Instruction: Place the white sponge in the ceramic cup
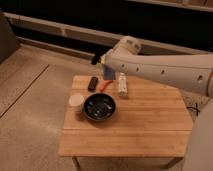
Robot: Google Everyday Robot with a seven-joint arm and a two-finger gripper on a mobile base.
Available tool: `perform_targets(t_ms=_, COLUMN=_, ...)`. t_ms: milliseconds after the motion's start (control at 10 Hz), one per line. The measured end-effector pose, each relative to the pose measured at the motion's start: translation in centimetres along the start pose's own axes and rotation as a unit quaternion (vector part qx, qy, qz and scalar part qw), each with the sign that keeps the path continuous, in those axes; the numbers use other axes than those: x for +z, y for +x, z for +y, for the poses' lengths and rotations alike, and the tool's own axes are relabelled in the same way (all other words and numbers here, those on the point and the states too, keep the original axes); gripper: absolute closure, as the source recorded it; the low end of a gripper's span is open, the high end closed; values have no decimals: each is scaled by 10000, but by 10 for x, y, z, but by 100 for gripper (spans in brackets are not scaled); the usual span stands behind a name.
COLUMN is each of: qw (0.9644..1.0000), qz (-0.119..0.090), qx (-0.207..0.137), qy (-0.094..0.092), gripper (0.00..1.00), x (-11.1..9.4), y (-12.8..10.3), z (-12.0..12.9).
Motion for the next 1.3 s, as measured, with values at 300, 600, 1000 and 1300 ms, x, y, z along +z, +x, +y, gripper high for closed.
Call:
perform_targets(t_ms=300, qw=10000, qz=-1, qx=-13, qy=-65, gripper=82, x=4, y=-1, z=6)
perform_targets(t_ms=600, qw=9974, qz=-16, qx=-427, qy=-586, gripper=82, x=22, y=-6, z=72)
perform_targets(t_ms=1000, qw=9918, qz=250, qx=-870, qy=-903, gripper=82, x=36, y=30, z=107)
perform_targets(t_ms=1300, qw=9835, qz=264, qx=-1374, qy=-1151, gripper=82, x=38, y=47, z=134)
